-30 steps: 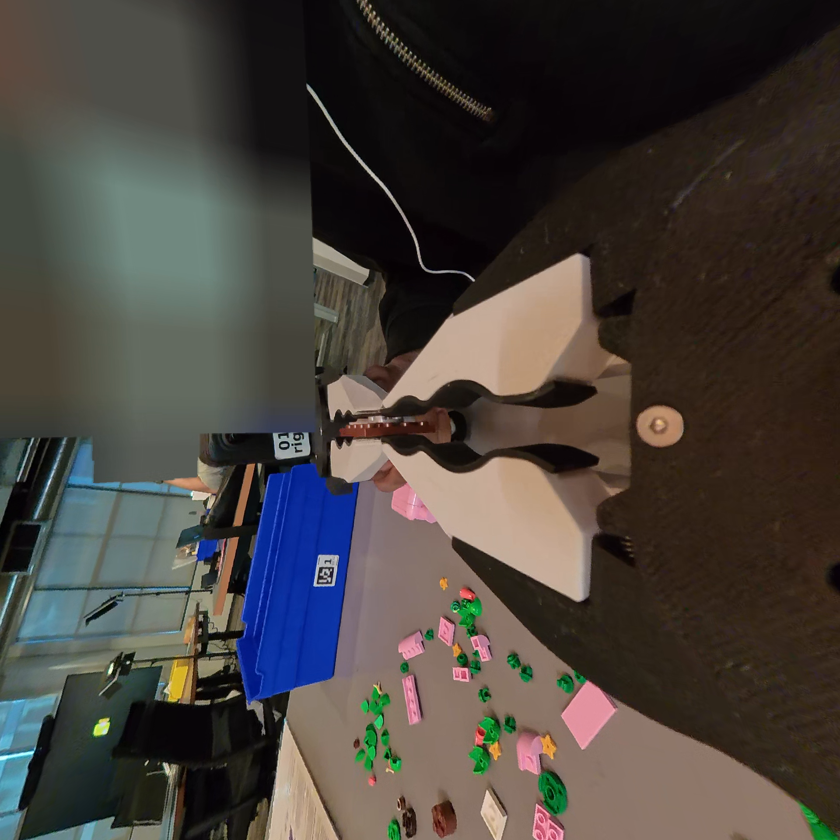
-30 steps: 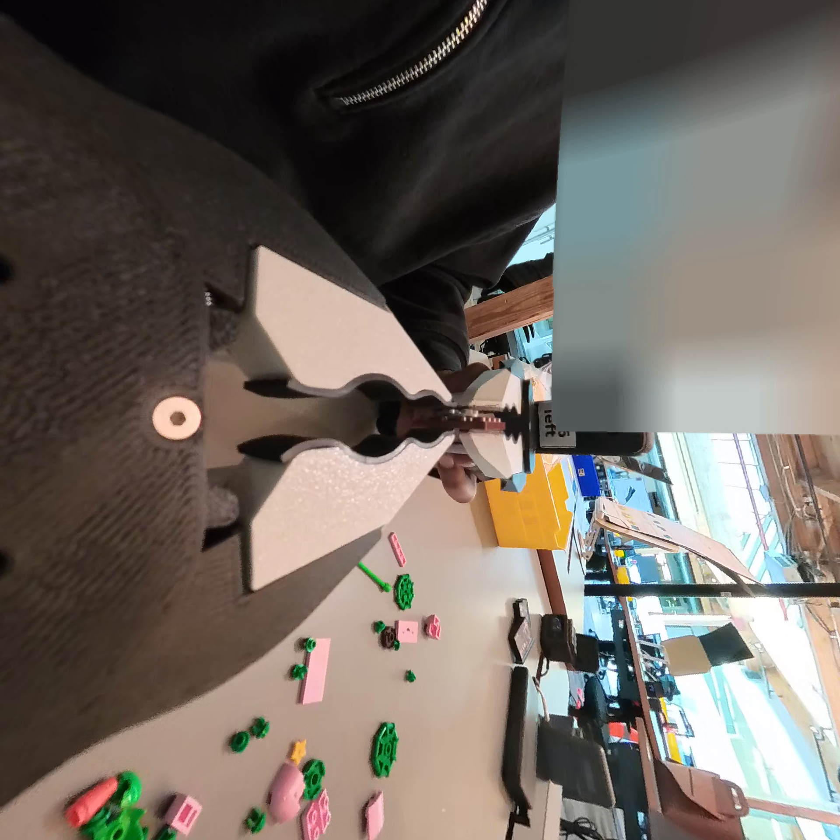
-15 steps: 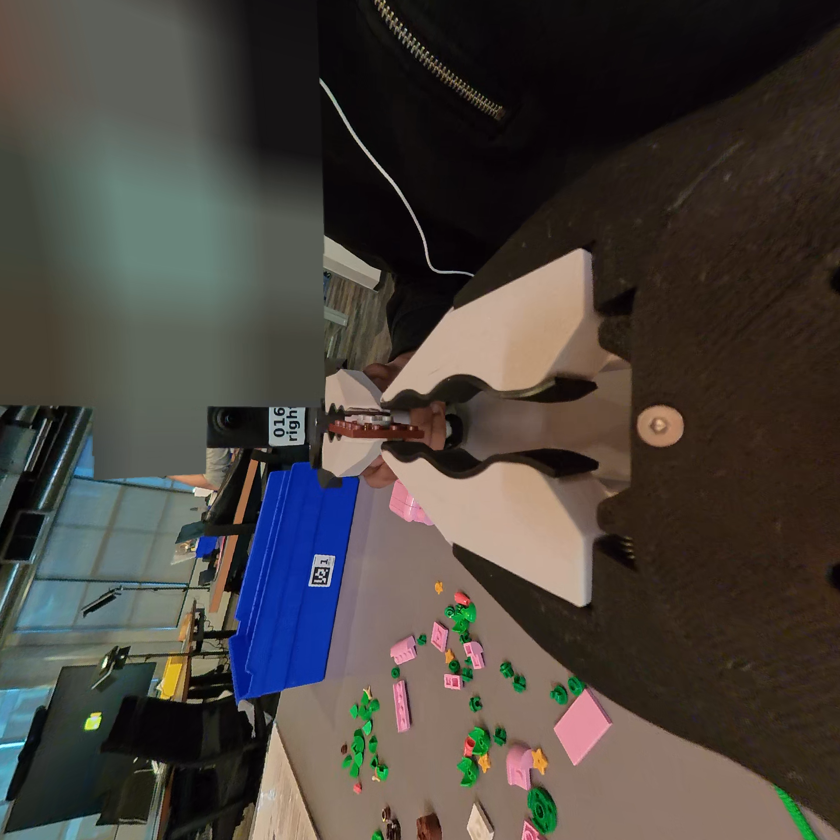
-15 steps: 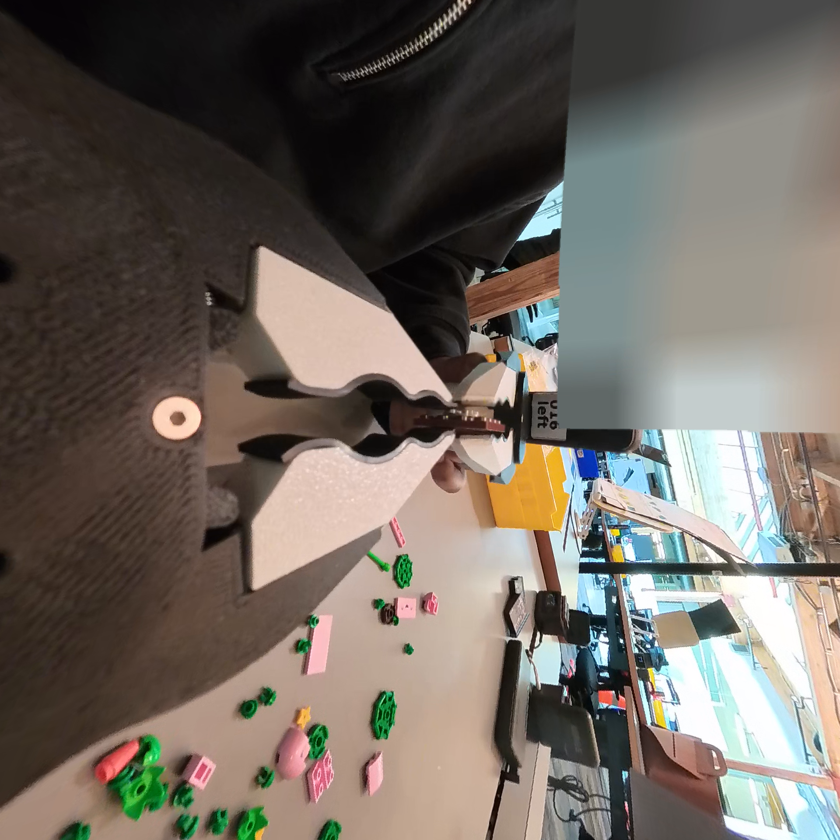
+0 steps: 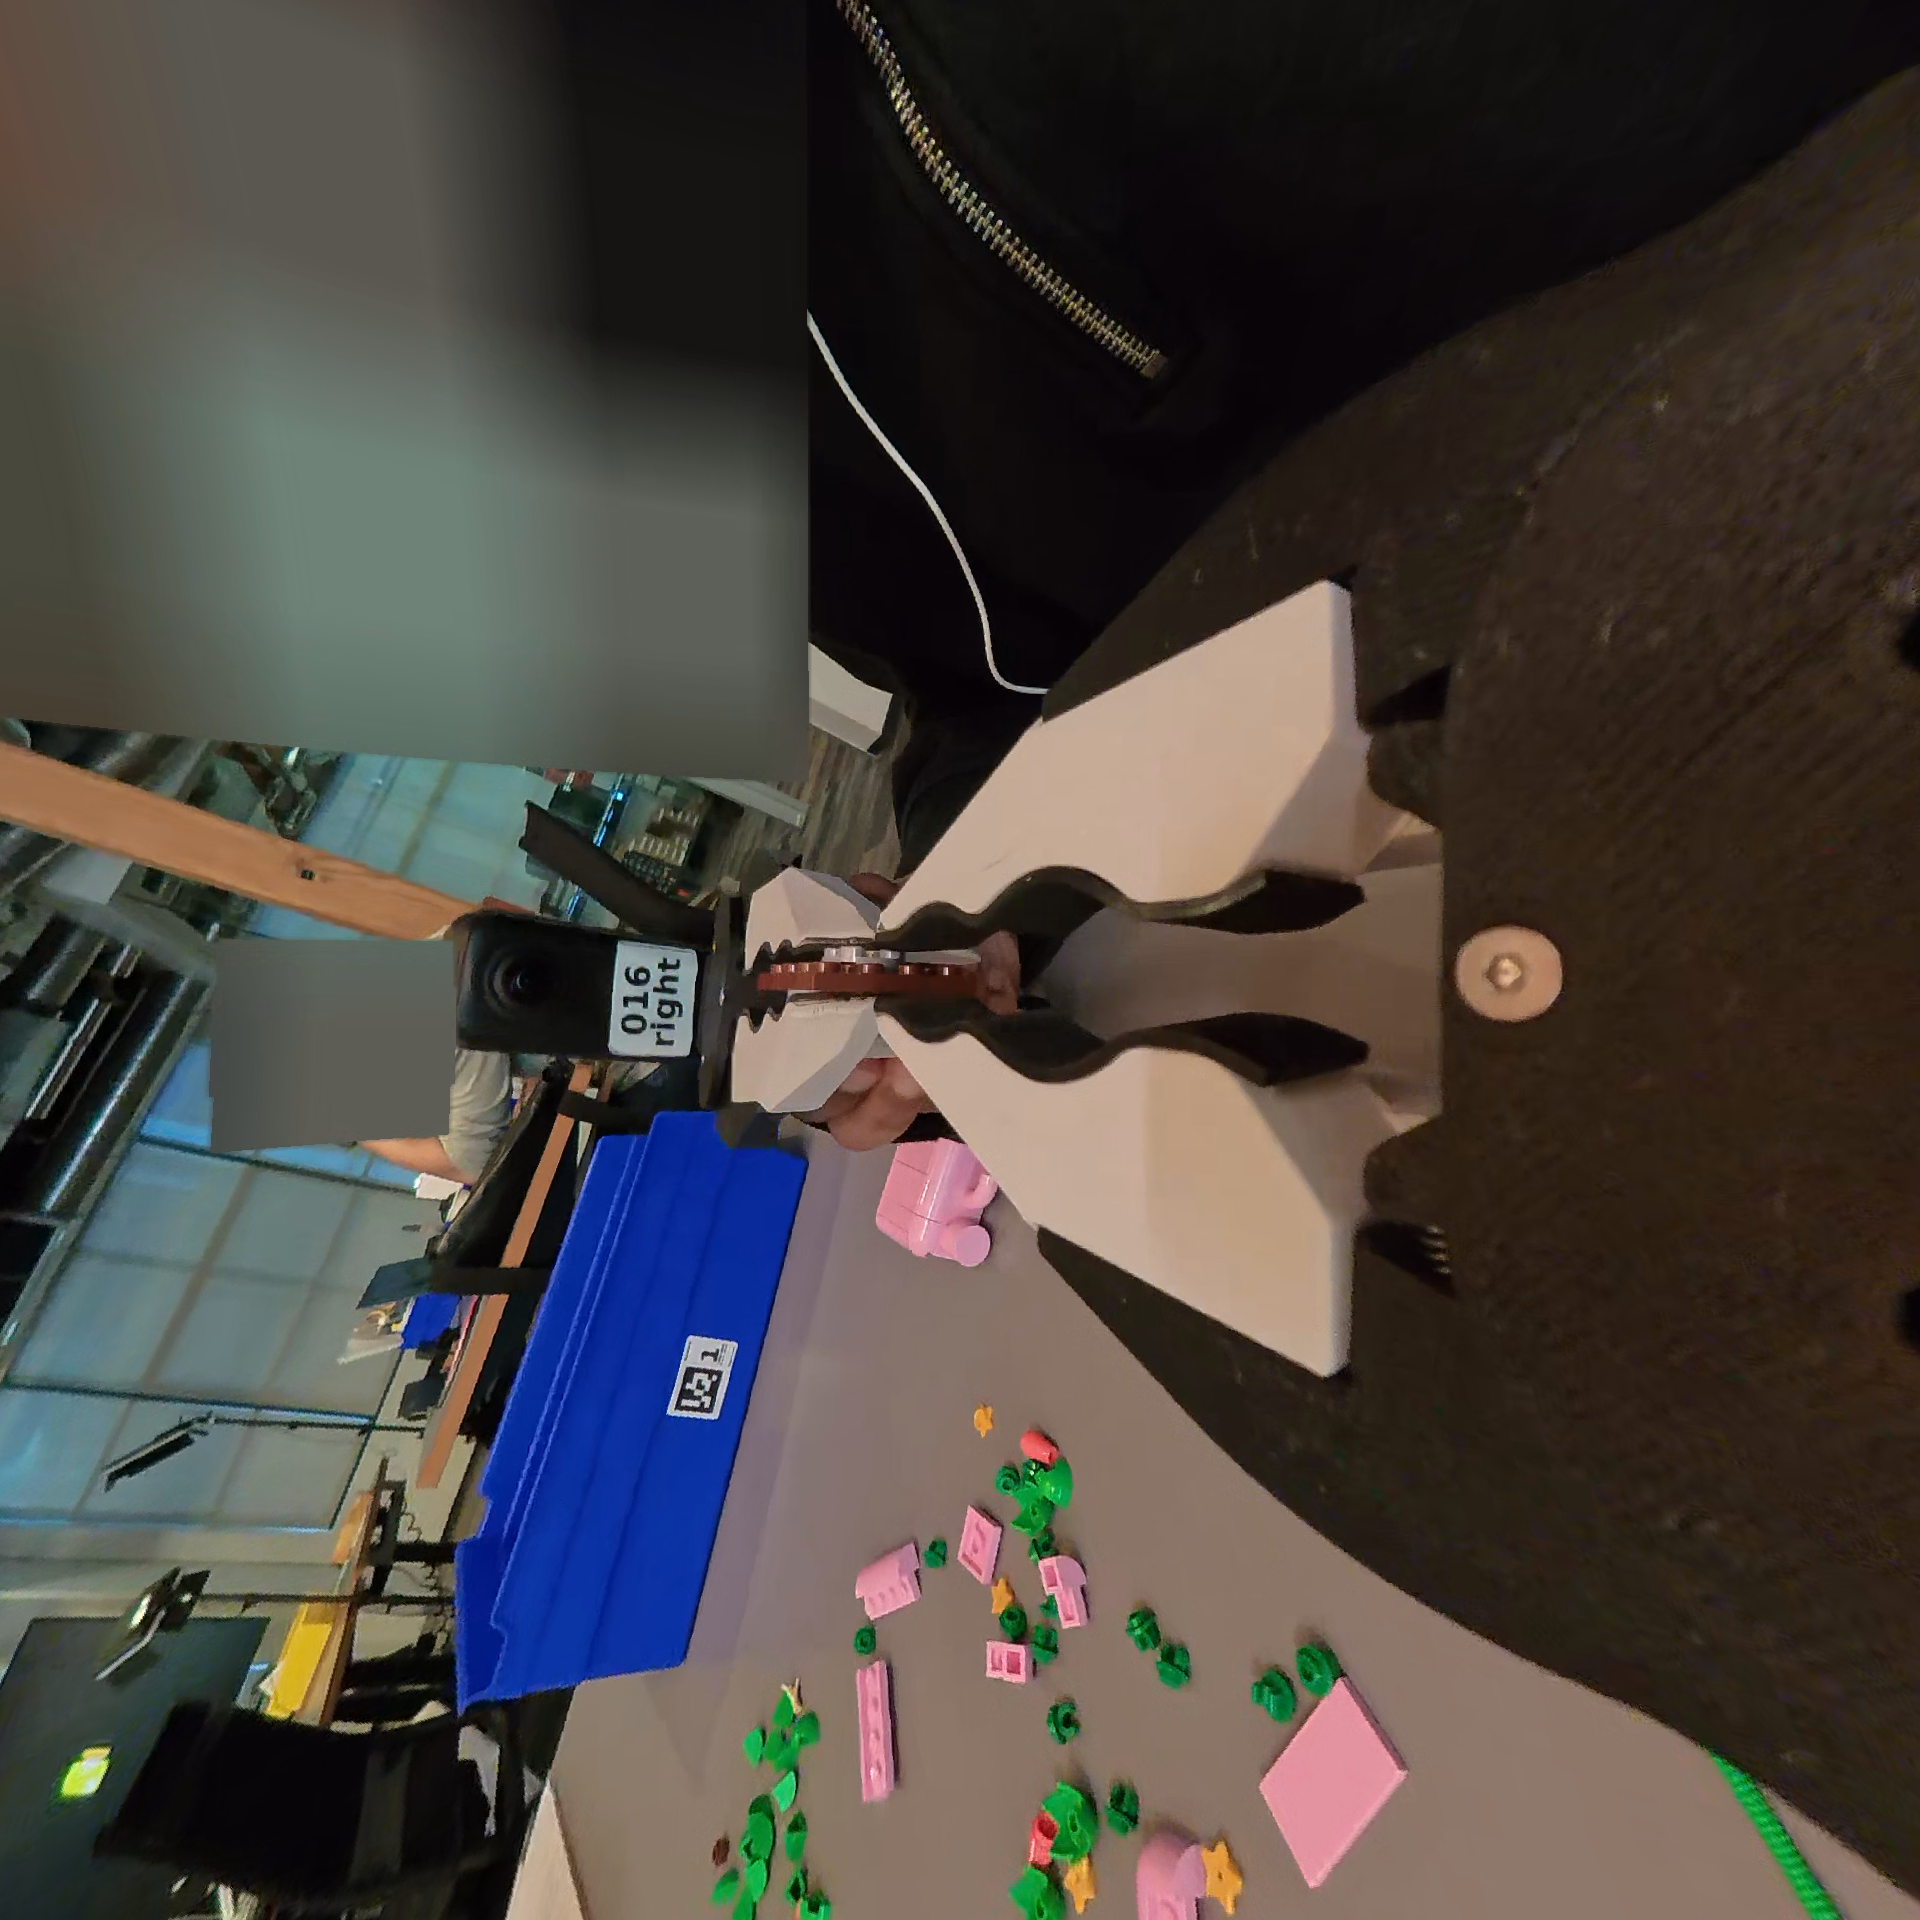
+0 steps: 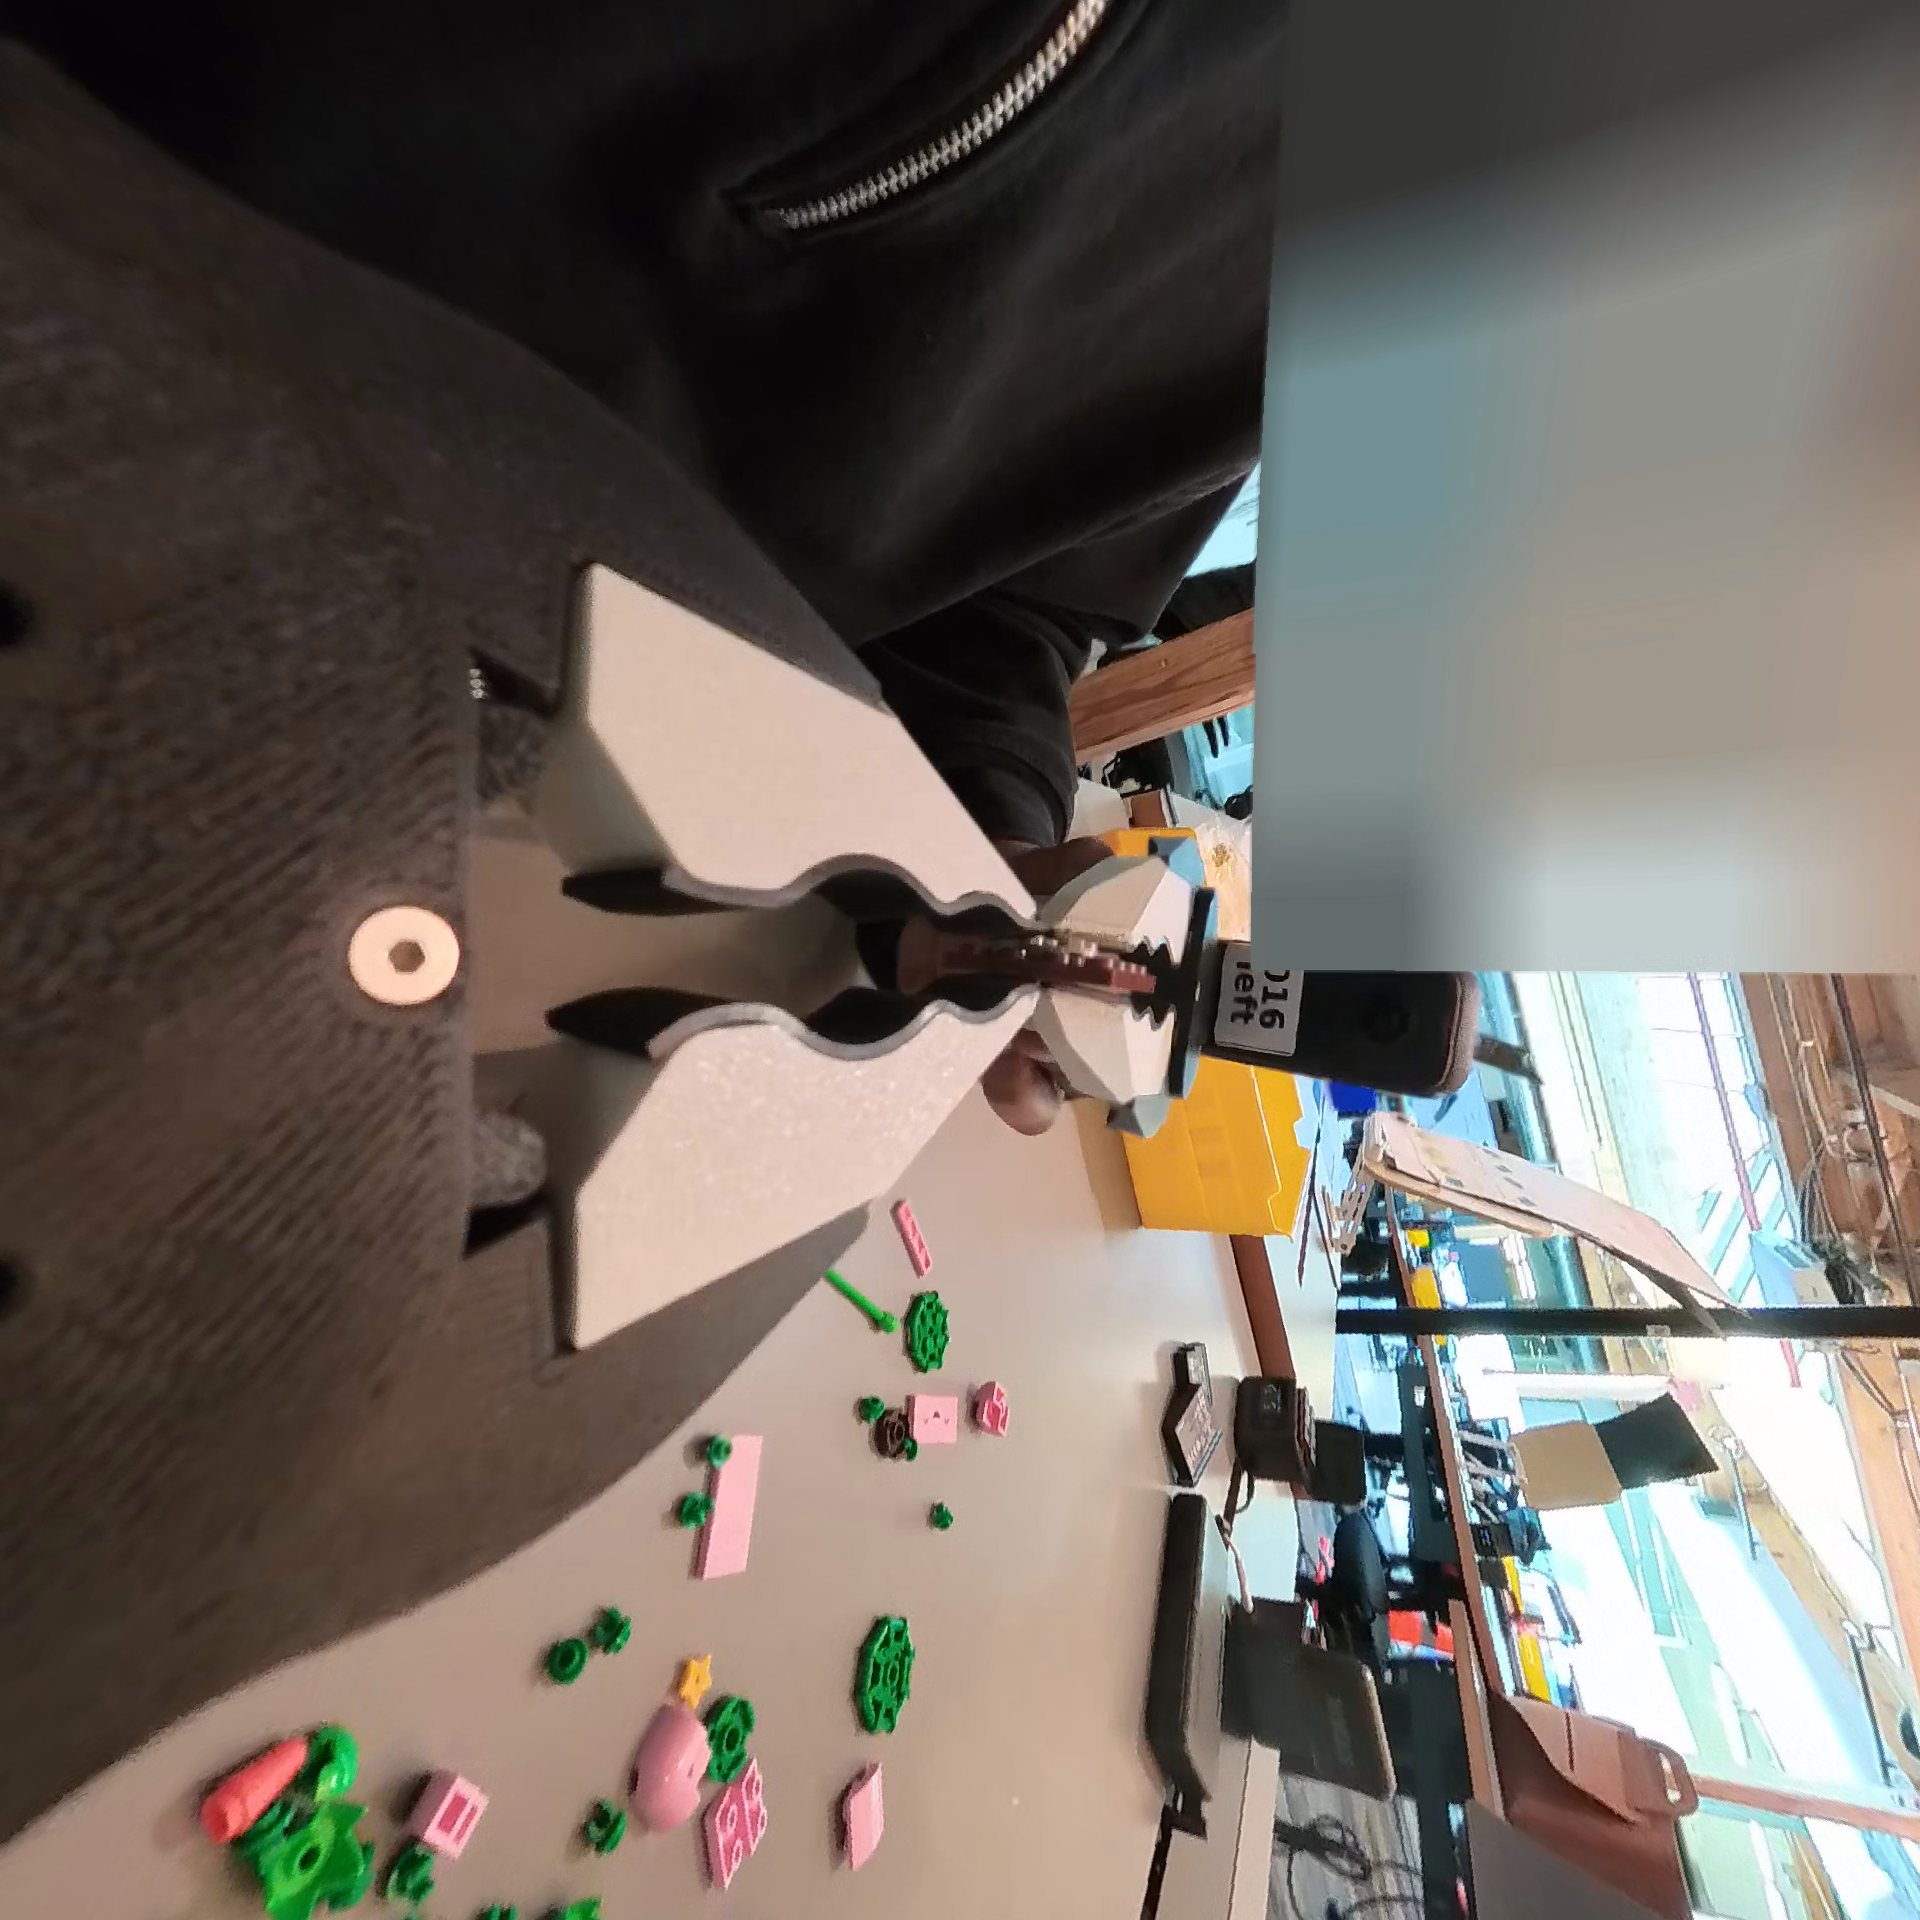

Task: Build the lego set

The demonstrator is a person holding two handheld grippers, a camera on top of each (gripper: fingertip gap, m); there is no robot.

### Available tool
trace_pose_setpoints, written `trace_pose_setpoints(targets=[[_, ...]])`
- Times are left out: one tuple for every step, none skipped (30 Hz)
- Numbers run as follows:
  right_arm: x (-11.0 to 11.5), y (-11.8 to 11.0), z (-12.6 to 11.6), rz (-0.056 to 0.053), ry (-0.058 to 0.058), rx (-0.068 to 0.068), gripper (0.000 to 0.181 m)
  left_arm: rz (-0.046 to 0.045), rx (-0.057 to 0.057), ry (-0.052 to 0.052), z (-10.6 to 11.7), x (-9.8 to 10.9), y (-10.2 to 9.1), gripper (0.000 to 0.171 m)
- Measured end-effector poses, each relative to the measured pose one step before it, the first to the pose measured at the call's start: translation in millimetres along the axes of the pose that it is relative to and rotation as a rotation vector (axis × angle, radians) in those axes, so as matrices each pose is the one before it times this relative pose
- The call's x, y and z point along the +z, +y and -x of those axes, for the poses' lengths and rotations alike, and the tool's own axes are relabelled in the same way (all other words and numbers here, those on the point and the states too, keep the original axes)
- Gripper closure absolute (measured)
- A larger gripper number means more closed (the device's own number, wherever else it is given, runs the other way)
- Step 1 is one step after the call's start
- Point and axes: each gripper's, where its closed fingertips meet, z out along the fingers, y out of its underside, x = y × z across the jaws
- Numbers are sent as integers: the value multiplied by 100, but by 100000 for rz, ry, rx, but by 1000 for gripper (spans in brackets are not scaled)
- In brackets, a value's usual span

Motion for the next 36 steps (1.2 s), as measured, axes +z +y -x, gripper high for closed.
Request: trace_pose_setpoints(targets=[[26,-147,-28,-1340,-381,987,176,-293,668,-445,25,-3,-77,169],[61,-165,-91,-1388,1123,-1222,176,-971,1110,-1102,111,-25,-179,169],[83,-84,-85,-639,1524,-2417,176,-573,700,-485,57,-63,-146,169],[86,-23,-200,-259,2080,-2224,176,-134,451,-745,133,-93,-73,169],[62,-20,-293,-237,2419,-1736,174,-309,367,-1514,245,-94,-49,169],[22,-44,-165,-161,1599,-1901,166,-865,-133,-1436,255,-90,-96,169],[-4,-75,-209,-410,2054,-1833,152,-1161,-986,-1285,304,-130,-158,169],[-45,-40,-318,-138,2905,-2362,142,-1190,-1778,-1949,510,-176,-166,168],[-59,36,-402,557,3937,-3450,134,-953,-2421,-2539,676,-199,-114,169],[-30,149,-424,1479,4561,-4806,128,-309,-3248,-2584,767,-184,-12,169],[25,327,-399,2719,4924,-6152,124,85,-3968,-2384,777,-158,76,169],[108,516,-366,3856,5132,-7286,122,4,-4181,-1686,678,-112,88,169],[189,658,-255,4752,5002,-8167,119,613,-4523,-850,544,-19,174,169],[264,788,-198,5565,4891,-8560,119,892,-4407,-577,463,37,231,169],[315,846,-102,5692,4368,-8252,119,1034,-3825,-379,372,98,264,169],[364,826,221,5227,2082,-7677,122,1294,-2986,-241,257,117,285,169],[360,710,270,4794,1424,-6041,124,1393,-1893,-89,147,138,291,169],[257,482,89,3583,1941,-4246,124,1659,-1069,-194,85,165,306,169],[125,200,20,1732,1544,-2688,124,1854,-448,-354,76,163,326,169],[25,19,-2,352,869,-1378,124,1662,1,-500,53,146,290,169],[-47,18,-140,98,941,-223,125,1240,164,-263,10,100,205,169],[-64,5,-199,-92,769,316,125,894,9,-269,20,69,151,169],[-87,1,-165,-240,384,517,125,1253,68,-669,107,60,189,169],[-96,-9,-244,-148,905,473,125,804,363,-842,133,48,142,169],[-93,-44,-114,-306,340,118,127,512,339,22,12,48,113,169],[-75,-46,11,-291,-264,-97,131,655,-187,732,-64,71,119,169],[-49,-14,50,-80,-248,-344,134,543,-638,616,-32,75,103,169],[-21,4,119,109,-442,-808,140,302,-702,601,-36,63,85,169],[-27,-4,13,121,402,-1099,144,559,-560,665,-59,36,102,168],[-16,-29,28,-46,320,-1042,144,-1,-209,246,-31,-13,-2,169],[-21,-35,45,-222,99,-413,144,290,87,149,-45,-22,27,169],[-23,-8,44,-48,-198,-149,145,449,286,19,-37,-21,43,169],[-29,-23,28,-14,-422,262,145,385,402,43,-39,-17,26,169],[-7,7,59,16,-674,845,145,230,662,-48,-36,-7,15,169],[15,91,78,459,-1012,1160,145,408,1096,-618,23,-22,43,169],[48,202,119,998,-1356,1169,145,630,1820,-1650,140,-32,43,168]])
